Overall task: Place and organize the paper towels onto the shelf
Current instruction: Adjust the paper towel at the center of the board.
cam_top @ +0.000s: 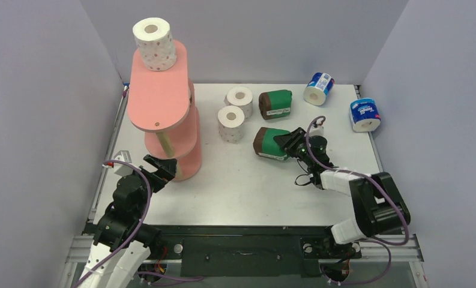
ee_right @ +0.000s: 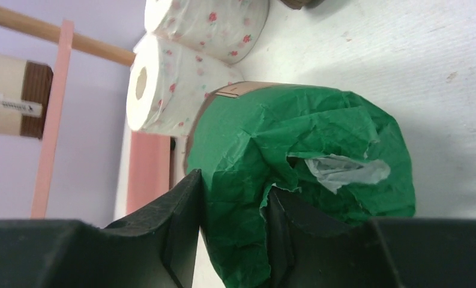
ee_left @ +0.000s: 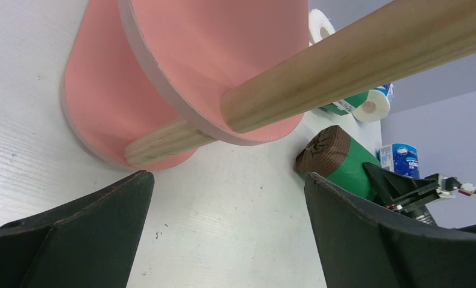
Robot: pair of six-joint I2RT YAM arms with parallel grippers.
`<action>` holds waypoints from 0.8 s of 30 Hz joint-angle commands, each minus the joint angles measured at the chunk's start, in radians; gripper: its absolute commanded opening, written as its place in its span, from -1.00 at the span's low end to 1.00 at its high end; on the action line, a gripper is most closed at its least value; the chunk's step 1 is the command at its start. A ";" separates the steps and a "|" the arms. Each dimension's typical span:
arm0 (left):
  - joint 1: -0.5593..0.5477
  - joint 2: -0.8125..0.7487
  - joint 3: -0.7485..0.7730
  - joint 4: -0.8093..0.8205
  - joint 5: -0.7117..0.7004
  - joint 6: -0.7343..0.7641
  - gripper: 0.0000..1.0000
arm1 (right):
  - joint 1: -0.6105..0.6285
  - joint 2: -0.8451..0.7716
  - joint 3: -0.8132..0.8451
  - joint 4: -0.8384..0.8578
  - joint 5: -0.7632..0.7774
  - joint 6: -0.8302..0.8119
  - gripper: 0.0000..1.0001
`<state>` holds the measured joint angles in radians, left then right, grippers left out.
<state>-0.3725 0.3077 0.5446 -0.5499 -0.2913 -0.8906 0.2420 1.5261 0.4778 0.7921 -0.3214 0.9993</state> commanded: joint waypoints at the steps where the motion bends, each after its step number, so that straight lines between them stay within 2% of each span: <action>1: -0.007 -0.011 0.012 0.002 -0.016 -0.002 0.93 | 0.105 -0.229 0.129 -0.369 0.138 -0.252 -0.60; 2: -0.008 -0.014 0.011 0.001 -0.016 -0.002 0.93 | 0.145 -0.274 0.171 -0.502 0.197 -0.319 -0.61; 6: -0.008 -0.025 0.004 0.003 -0.017 -0.008 0.93 | 0.237 -0.370 0.265 -0.788 0.330 -0.454 -0.62; 13: -0.008 -0.052 -0.003 -0.012 -0.027 -0.012 0.93 | 0.509 -0.355 0.496 -1.240 0.643 -0.674 -0.61; 17: -0.008 -0.070 0.005 -0.032 -0.045 -0.008 0.93 | 0.630 -0.284 0.590 -1.387 0.755 -0.718 -0.61; 24: -0.008 -0.100 0.003 -0.063 -0.053 -0.019 0.93 | 0.796 -0.154 0.703 -1.499 0.860 -0.758 -0.59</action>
<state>-0.3744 0.2256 0.5446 -0.6033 -0.3298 -0.8993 0.9726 1.3247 1.0863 -0.6128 0.3874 0.3046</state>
